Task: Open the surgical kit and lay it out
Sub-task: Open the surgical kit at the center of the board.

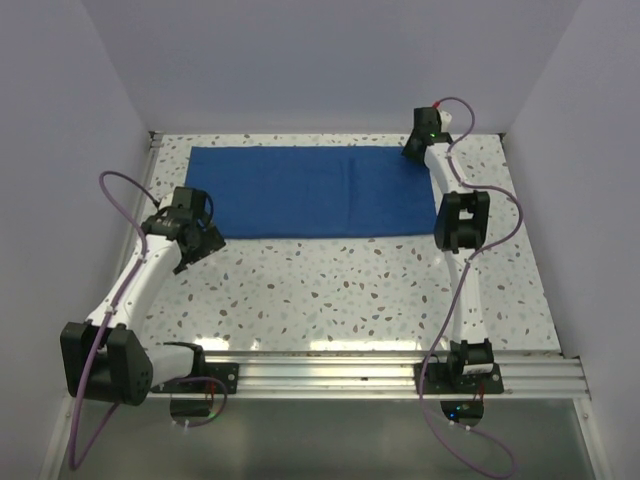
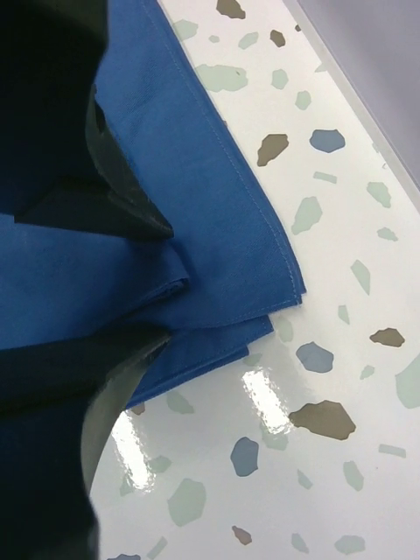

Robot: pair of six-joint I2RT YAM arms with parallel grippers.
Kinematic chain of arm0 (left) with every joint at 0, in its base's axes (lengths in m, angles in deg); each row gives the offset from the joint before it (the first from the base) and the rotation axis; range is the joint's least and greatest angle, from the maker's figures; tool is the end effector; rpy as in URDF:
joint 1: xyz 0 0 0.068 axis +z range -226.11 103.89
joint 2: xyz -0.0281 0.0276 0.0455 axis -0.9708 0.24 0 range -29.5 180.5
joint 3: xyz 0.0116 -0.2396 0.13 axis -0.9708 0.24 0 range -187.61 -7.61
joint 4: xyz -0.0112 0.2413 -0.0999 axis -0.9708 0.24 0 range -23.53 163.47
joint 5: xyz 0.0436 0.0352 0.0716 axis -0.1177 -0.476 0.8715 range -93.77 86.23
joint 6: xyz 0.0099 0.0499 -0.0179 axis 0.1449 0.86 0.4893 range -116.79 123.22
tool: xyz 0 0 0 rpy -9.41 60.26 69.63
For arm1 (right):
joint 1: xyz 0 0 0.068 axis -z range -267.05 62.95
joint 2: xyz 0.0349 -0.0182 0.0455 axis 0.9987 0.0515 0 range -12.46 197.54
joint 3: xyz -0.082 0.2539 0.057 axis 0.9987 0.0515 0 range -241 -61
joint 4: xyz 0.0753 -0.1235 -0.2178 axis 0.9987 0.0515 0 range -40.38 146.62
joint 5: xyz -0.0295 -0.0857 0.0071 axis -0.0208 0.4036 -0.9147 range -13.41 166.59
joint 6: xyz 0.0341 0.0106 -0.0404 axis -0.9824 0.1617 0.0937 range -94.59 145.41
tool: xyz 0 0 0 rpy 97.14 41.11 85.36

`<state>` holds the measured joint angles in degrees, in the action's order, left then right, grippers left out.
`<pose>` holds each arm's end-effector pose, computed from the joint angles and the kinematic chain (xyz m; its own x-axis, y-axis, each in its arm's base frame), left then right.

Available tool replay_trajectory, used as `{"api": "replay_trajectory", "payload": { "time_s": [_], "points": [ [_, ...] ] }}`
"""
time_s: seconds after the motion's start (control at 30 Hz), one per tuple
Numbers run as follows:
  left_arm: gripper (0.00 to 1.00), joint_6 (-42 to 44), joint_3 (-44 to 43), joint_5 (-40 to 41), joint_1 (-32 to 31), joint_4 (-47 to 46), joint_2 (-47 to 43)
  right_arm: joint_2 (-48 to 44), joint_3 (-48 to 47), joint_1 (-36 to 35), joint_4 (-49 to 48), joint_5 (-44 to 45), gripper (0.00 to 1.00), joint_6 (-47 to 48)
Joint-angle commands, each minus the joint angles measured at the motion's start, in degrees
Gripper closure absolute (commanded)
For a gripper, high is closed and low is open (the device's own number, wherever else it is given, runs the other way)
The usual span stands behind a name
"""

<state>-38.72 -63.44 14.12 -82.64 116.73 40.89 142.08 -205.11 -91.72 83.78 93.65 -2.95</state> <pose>0.2292 -0.0152 0.2611 -0.6542 -0.5653 -0.5024 -0.6170 0.7831 -0.0776 0.5860 0.0375 0.1657 -0.5537 0.4104 -0.7245 0.4470 0.8806 0.1571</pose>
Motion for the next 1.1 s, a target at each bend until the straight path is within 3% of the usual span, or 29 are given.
{"api": "replay_trajectory", "payload": {
  "time_s": [0.0, 0.2, 0.3, 0.43, 0.47, 0.7, 1.07],
  "points": [
    [0.15, 0.7, 0.9, 0.0, 0.1, 0.2, -1.7, 1.5, -1.3, -0.8, -0.5, 0.2, 0.54, 0.3],
    [0.15, 1.9, 1.3, 1.1, 0.1, 2.3, -4.7, 0.4, -1.1, -1.7, 2.3, 2.4, 0.81, 1.6],
    [0.15, 2.1, 1.9, 1.5, 0.1, 3.5, -6.7, -1.5, 0.9, -1.8, 2.8, 3.1, 0.83, 2.2],
    [0.15, 2.0, 2.9, 1.7, 0.1, 4.7, -10.1, -4.6, 3.2, -2.0, 5.5, 4.8, 0.32, 3.3],
    [0.15, 1.9, 3.1, 1.7, 0.1, 5.2, -10.6, -5.5, 4.3, -1.9, 5.4, 5.3, 0.28, 3.3],
    [0.15, 1.1, 4.2, 1.5, 0.1, 6.7, -14.3, -12.2, 11.5, -1.9, 2.4, 7.6, 0.23, 4.9],
    [0.15, 0.7, 4.2, 1.9, 0.1, 6.9, -14.4, -6.9, 1.7, -2.0, 1.8, 4.0, 0.26, 3.2]
  ]
}}
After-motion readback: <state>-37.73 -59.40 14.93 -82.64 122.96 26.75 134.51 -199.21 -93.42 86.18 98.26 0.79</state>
